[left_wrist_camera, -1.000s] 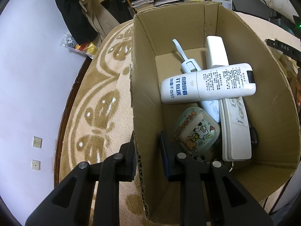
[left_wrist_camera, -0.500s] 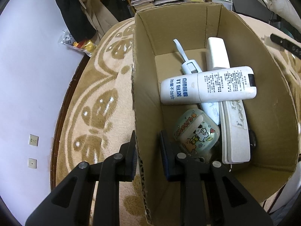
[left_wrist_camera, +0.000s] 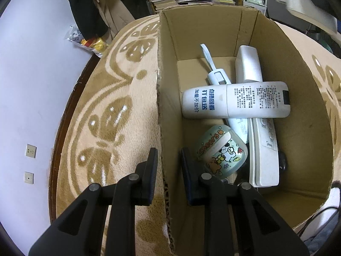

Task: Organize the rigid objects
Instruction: 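Carry the charger into the box and open the right gripper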

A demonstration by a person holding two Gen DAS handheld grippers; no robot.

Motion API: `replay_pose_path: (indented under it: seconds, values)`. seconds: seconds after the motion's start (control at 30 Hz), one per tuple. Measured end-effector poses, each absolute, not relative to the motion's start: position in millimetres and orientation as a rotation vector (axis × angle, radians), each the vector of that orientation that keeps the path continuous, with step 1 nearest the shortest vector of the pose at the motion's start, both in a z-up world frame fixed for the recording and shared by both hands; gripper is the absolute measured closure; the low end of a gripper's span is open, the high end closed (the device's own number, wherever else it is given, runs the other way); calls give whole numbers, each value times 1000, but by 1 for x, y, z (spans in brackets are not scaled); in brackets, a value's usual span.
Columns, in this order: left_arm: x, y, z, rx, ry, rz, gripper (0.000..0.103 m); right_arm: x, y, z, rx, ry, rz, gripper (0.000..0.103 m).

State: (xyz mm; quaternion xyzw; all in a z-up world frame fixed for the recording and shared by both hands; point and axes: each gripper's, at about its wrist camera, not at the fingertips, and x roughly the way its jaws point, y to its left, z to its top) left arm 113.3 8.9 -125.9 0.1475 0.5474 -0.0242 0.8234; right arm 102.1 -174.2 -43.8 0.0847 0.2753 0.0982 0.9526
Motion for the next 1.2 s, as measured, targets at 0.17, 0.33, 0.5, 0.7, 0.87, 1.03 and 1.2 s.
replay_pose_path:
  seconds: [0.17,0.33,0.5,0.7,0.87,1.03,1.2]
  values:
    - [115,11,-125,289,1172,-60,81,97,-144,-52,124,602,247,53]
    - [115,12,-125,283,1174,-63,81,93,-139,-64,122,631,270,53]
    - [116,13,-125,274,1179,-65,81,93,-137,-72,99,646,269,52]
    - [117,13,-125,271,1182,-69,81,100,-141,-79,110,675,271,52]
    - [116,12,-125,274,1180,-71,81,102,-144,-81,128,685,291,52]
    - [116,13,-124,268,1183,-73,81,100,-149,-71,144,641,291,48]
    - [116,12,-123,268,1184,-72,81,96,-170,-58,154,560,199,13]
